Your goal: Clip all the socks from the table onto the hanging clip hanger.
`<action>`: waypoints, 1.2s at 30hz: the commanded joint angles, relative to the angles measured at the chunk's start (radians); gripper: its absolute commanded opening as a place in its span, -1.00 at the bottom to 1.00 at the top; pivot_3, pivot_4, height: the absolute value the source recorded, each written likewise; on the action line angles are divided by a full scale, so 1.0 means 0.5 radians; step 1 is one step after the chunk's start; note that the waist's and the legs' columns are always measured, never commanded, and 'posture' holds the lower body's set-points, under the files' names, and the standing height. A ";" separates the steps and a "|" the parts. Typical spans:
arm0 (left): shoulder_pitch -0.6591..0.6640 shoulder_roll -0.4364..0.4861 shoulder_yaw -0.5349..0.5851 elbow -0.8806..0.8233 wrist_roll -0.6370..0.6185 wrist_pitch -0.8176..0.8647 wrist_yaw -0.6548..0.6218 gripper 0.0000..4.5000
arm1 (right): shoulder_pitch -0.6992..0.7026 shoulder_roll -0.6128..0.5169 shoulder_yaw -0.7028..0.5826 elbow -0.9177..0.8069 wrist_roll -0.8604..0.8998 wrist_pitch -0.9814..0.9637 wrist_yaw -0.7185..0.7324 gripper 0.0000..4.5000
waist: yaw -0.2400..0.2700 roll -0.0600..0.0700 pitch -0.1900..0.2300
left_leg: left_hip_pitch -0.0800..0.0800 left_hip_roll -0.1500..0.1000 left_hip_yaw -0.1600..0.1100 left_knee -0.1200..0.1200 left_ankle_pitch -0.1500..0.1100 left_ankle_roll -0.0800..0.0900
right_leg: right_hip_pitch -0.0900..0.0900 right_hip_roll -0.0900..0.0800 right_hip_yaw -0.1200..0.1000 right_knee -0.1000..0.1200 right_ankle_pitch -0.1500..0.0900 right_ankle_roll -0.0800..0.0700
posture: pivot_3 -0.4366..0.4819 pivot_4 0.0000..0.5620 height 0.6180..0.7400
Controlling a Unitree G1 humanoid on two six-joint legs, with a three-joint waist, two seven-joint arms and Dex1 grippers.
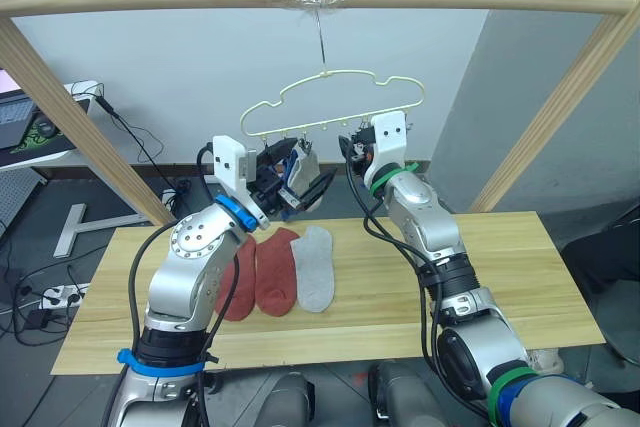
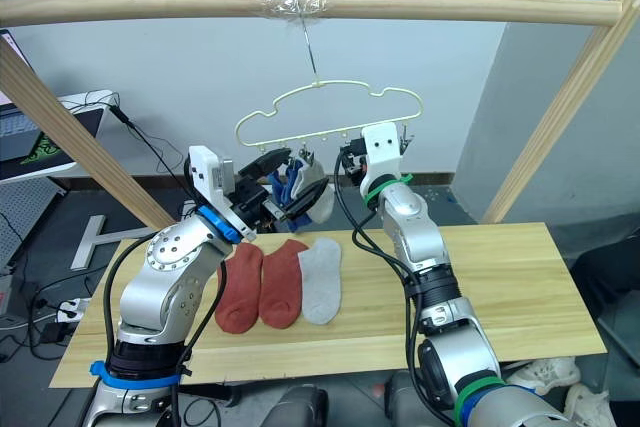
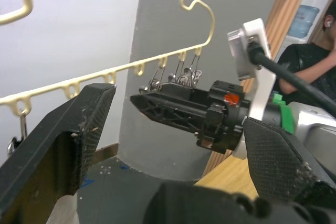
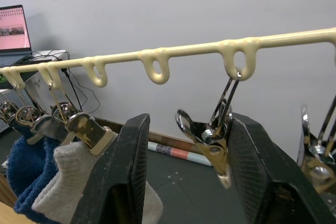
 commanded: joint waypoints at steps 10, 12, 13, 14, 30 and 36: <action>-0.042 -0.003 0.035 -0.063 -0.026 -0.031 0.013 1.00 | -0.112 0.004 -0.054 0.040 0.025 -0.089 -0.025 -0.02 | 0.000 0.000 0.000 | 0.000 0.000 0.000 0.000 0.000 0.000 | 0.000 0.000 0.000 0.000 0.000 0.000 | 0.02 -0.37 1.00; -0.040 -0.002 0.036 -0.066 -0.028 -0.029 0.013 1.00 | -0.114 0.007 -0.055 0.041 0.026 -0.091 -0.029 -0.02 | 0.000 0.000 0.000 | 0.000 0.000 0.000 0.000 0.000 0.000 | 0.000 0.000 0.000 0.000 0.000 0.000 | 0.02 -0.36 1.00; -0.039 -0.002 0.036 -0.068 -0.028 -0.028 0.014 1.00 | -0.116 0.008 -0.055 0.044 0.027 -0.092 -0.030 -0.02 | 0.000 0.000 0.000 | 0.000 0.000 0.000 0.000 0.000 0.000 | 0.000 0.000 0.000 0.000 0.000 0.000 | 0.02 -0.36 1.00; -0.037 -0.002 0.036 -0.072 -0.029 -0.026 0.014 1.00 | -0.116 0.010 -0.054 0.042 0.027 -0.092 -0.031 -0.02 | 0.000 0.000 0.000 | 0.000 0.000 0.000 0.000 0.000 0.000 | 0.000 0.000 0.000 0.000 0.000 0.000 | 0.02 -0.36 1.00; -0.039 -0.004 0.034 -0.083 -0.034 -0.023 0.024 1.00 | -0.113 0.021 -0.057 0.041 0.035 -0.091 -0.045 -0.02 | 0.000 0.000 0.000 | 0.000 0.000 0.000 0.000 0.000 0.000 | 0.000 0.000 0.000 0.000 0.000 0.000 | 0.02 -0.35 1.00; -0.031 -0.003 0.026 -0.084 -0.031 -0.026 0.020 1.00 | -0.101 0.022 -0.045 0.026 0.050 -0.079 -0.037 -0.18 | 0.000 0.000 0.000 | 0.000 0.000 0.000 0.000 0.000 0.000 | 0.000 0.000 0.000 0.000 0.000 0.000 | 0.02 -0.36 1.00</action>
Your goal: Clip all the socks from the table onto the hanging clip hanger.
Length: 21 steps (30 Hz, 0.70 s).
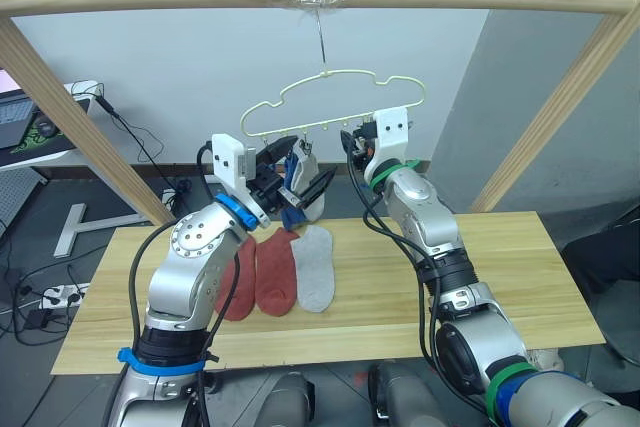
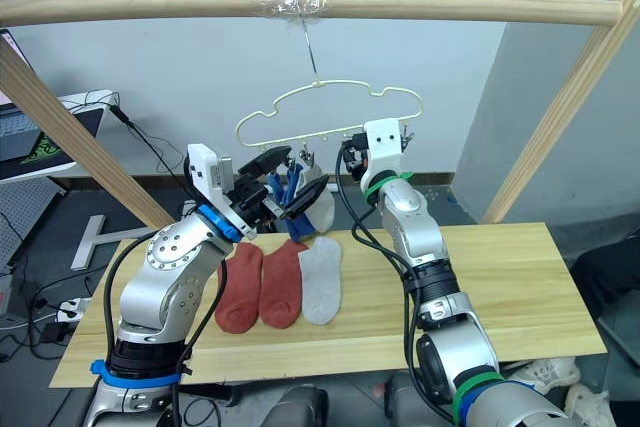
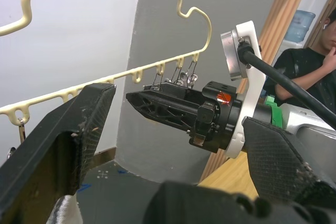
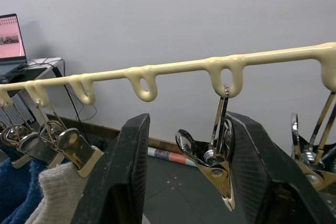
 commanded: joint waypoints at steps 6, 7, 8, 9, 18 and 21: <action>-0.013 -0.001 0.018 -0.101 -0.021 -0.018 0.003 1.00 | -0.050 0.014 -0.004 -0.048 0.016 -0.038 0.004 -0.89 | 0.000 0.000 0.000 | 0.000 0.000 0.000 0.000 0.000 0.000 | 0.000 0.000 0.000 0.000 0.000 0.000 | 0.03 -0.37 1.00; -0.010 -0.004 0.015 -0.102 -0.020 -0.019 0.004 1.00 | -0.050 0.013 -0.001 -0.048 0.014 -0.039 0.007 -0.96 | 0.000 0.000 0.000 | 0.000 0.000 0.000 0.000 0.000 0.000 | 0.000 0.000 0.000 0.000 0.000 0.000 | 0.03 -0.37 1.00; -0.007 -0.007 0.011 -0.103 -0.019 -0.019 0.005 1.00 | -0.050 0.012 0.000 -0.047 0.014 -0.040 0.010 -0.99 | 0.000 0.000 0.000 | 0.000 0.000 0.000 0.000 0.000 0.000 | 0.000 0.000 0.000 0.000 0.000 0.000 | 0.03 -0.37 1.00; -0.001 -0.010 0.006 -0.108 -0.018 -0.019 0.006 1.00 | -0.048 0.012 0.001 -0.050 0.015 -0.039 0.012 -0.99 | 0.000 0.000 0.000 | 0.000 0.000 0.000 0.000 0.000 0.000 | 0.000 0.000 0.000 0.000 0.000 0.000 | 0.03 -0.37 1.00; 0.108 0.034 -0.064 -0.065 0.094 -0.036 0.003 1.00 | -0.025 0.002 0.012 -0.084 0.009 -0.012 0.025 -0.99 | -0.001 0.000 0.000 | 0.000 0.000 0.000 0.000 0.000 0.000 | 0.000 0.000 0.000 0.000 0.000 0.000 | 0.02 -0.38 1.00; 0.262 0.096 -0.156 0.048 0.304 -0.122 0.033 1.00 | -0.010 -0.018 0.021 -0.102 0.001 0.010 0.034 -0.99 | -0.008 0.000 0.000 | 0.003 0.001 0.000 -0.001 0.000 0.000 | 0.000 0.000 0.003 0.001 0.000 0.000 | 0.02 -0.38 1.00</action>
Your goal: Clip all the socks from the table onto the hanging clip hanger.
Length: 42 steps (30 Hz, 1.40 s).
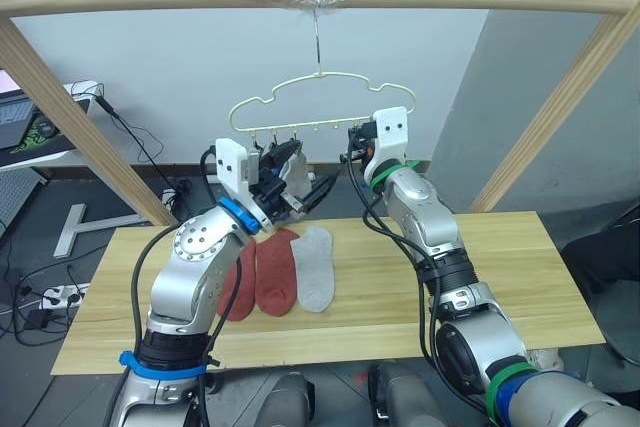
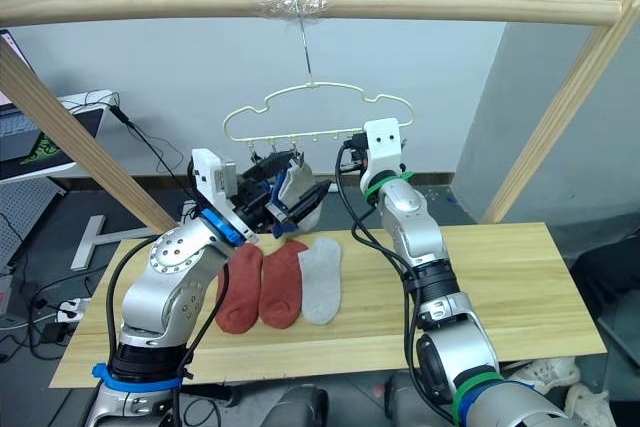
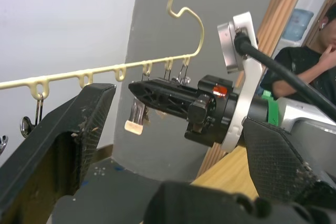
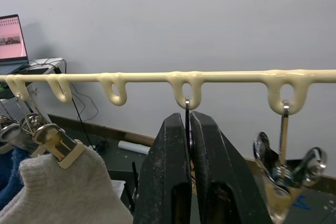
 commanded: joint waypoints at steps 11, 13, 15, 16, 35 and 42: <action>0.112 -0.153 -0.271 0.815 0.572 -0.361 0.240 1.00 | 0.060 -0.045 0.040 -0.212 -0.005 0.072 0.034 -0.99 | 0.009 0.001 0.001 | -0.002 -0.001 -0.001 0.003 0.000 0.000 | 0.000 0.000 -0.003 0.000 0.000 0.000 | -0.03 -0.34 1.00; 0.061 -0.181 -0.288 0.947 0.603 -0.405 0.237 1.00 | 0.063 -0.047 0.042 -0.221 -0.003 0.078 0.033 -0.99 | 0.008 0.001 0.001 | -0.003 -0.001 -0.001 0.004 0.000 0.001 | 0.000 0.000 -0.003 0.001 0.000 0.000 | -0.03 -0.34 1.00; -0.024 -0.224 -0.320 1.153 0.644 -0.435 0.233 1.00 | 0.058 -0.049 0.039 -0.217 -0.002 0.081 0.032 -0.99 | 0.007 0.001 0.001 | -0.002 -0.001 -0.001 0.004 0.000 0.001 | 0.000 0.000 -0.003 0.001 0.000 0.000 | -0.05 -0.33 1.00; -0.072 -0.248 -0.339 1.267 0.668 -0.451 0.232 1.00 | 0.058 -0.050 0.039 -0.217 -0.002 0.084 0.031 -0.99 | 0.007 0.001 0.001 | -0.002 -0.001 0.000 0.004 0.000 0.001 | 0.000 0.000 -0.004 0.001 0.000 0.000 | -0.05 -0.33 1.00; -0.170 -0.308 -0.421 1.799 0.764 -0.409 -0.070 0.48 | 0.085 -0.061 0.028 -0.263 -0.001 0.120 -0.015 -1.00 | -0.003 0.001 0.001 | -0.002 -0.001 -0.001 0.005 0.000 0.001 | 0.001 -0.001 -0.004 0.002 0.001 0.001 | -0.10 -0.31 1.00; -0.076 -0.316 -0.413 1.677 0.747 -0.374 -0.126 -0.43 | 0.076 -0.063 0.030 -0.248 0.001 0.116 -0.013 -1.00 | -0.002 0.001 0.001 | -0.002 -0.001 -0.004 0.005 0.000 0.001 | 0.001 -0.001 -0.003 0.002 0.001 0.001 | -0.08 -0.31 1.00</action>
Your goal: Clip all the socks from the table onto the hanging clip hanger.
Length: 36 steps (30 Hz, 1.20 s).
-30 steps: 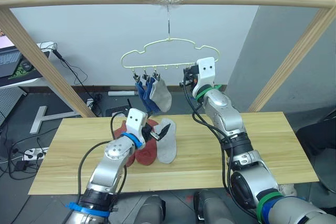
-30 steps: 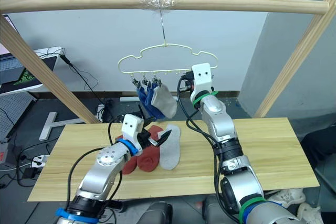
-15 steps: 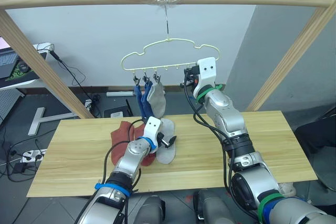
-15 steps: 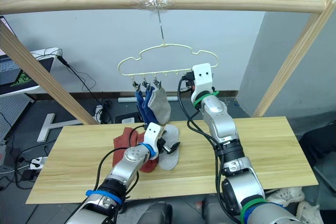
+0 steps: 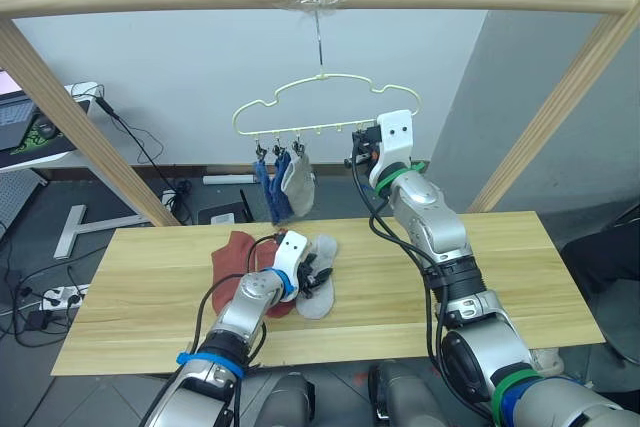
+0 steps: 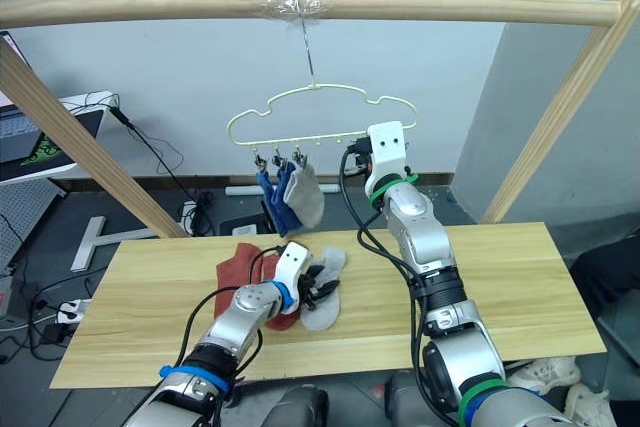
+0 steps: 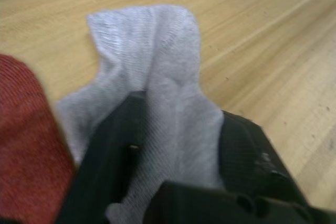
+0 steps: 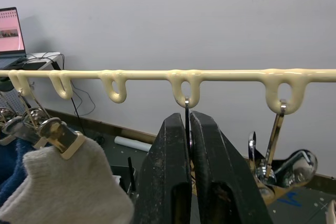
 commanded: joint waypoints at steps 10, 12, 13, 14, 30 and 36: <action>0.099 -0.066 0.078 -0.231 -0.168 0.064 -0.089 -0.99 | -0.019 -0.054 -0.024 -0.066 0.015 0.032 0.032 -1.00 | 0.001 0.000 0.000 | 0.000 0.000 0.001 0.000 0.000 0.000 | 0.000 0.000 0.000 0.000 0.000 0.000 | -0.08 -0.31 1.00; 0.101 -0.113 0.150 -0.327 -0.269 0.106 -0.083 -0.99 | -0.017 -0.087 -0.041 -0.081 0.039 0.099 0.064 -1.00 | 0.006 0.000 0.000 | -0.001 0.000 0.000 0.001 0.000 0.000 | 0.000 0.000 0.000 -0.001 0.000 0.000 | -0.08 -0.32 1.00; 0.103 -0.124 0.168 -0.364 -0.301 0.124 -0.089 -0.99 | -0.017 -0.100 -0.045 -0.086 0.046 0.126 0.078 -1.00 | 0.006 0.000 0.000 | -0.003 0.000 0.000 0.002 0.000 0.000 | 0.000 -0.001 -0.001 -0.001 0.000 0.000 | -0.08 -0.32 1.00; 0.106 -0.135 0.183 -0.420 -0.340 0.136 -0.106 -0.99 | -0.018 -0.113 -0.060 -0.097 0.066 0.178 0.093 -1.00 | 0.007 0.000 0.000 | -0.004 0.000 0.000 0.003 0.000 0.000 | 0.000 -0.001 -0.001 -0.001 0.000 0.000 | -0.09 -0.32 1.00; -0.018 -0.175 0.230 -0.891 -0.458 -0.017 -0.031 -0.99 | -0.161 -0.184 -0.567 -0.281 0.782 1.301 0.066 -1.00 | 0.017 0.000 0.000 | -0.005 -0.003 0.000 0.004 0.000 0.001 | 0.002 -0.001 -0.003 -0.003 0.000 0.000 | -0.08 -0.34 1.00; -0.112 -0.181 0.198 -0.831 -0.417 -0.092 -0.002 -0.99 | -0.164 -0.167 -0.612 -0.325 0.881 1.424 0.002 -1.00 | 0.017 0.000 0.000 | -0.005 -0.003 0.000 0.003 0.000 0.001 | 0.002 -0.001 -0.003 -0.003 0.000 0.001 | -0.09 -0.39 1.00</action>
